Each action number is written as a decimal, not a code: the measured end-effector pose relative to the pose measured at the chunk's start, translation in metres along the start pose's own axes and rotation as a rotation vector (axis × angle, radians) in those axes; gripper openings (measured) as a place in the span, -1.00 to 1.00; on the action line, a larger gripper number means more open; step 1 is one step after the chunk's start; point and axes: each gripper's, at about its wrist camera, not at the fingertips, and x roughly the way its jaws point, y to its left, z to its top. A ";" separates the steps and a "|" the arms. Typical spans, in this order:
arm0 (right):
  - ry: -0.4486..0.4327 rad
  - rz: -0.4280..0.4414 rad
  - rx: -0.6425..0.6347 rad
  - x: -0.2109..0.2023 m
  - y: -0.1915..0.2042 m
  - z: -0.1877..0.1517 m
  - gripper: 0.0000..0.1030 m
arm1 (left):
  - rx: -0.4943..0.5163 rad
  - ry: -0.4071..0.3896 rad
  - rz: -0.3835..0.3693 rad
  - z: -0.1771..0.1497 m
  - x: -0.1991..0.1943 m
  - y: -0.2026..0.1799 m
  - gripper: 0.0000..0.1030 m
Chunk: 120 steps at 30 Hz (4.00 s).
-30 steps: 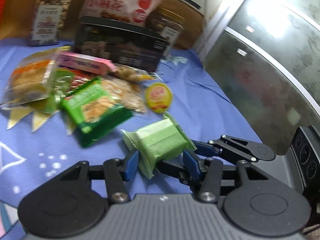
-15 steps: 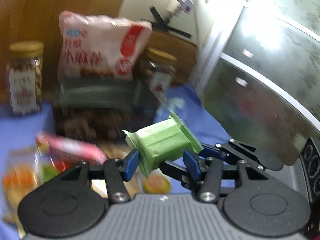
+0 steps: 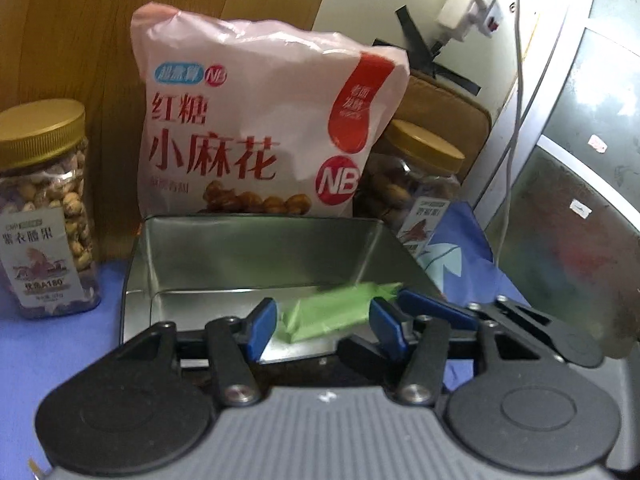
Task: Organize snacks
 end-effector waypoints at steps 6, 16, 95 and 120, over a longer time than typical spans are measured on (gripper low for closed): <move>-0.035 -0.008 0.013 -0.028 0.006 -0.006 0.11 | 0.007 -0.069 -0.027 -0.014 -0.042 0.016 0.15; 0.200 0.211 0.092 0.008 0.030 -0.009 0.10 | -0.176 -0.047 0.094 -0.034 -0.082 0.109 0.23; 0.011 -0.060 -0.006 -0.005 -0.015 0.000 -0.26 | -0.157 -0.018 0.072 0.013 -0.008 0.038 0.12; 0.315 0.348 0.090 -0.016 0.036 -0.051 -0.36 | -0.281 0.100 0.008 -0.077 -0.066 0.048 0.24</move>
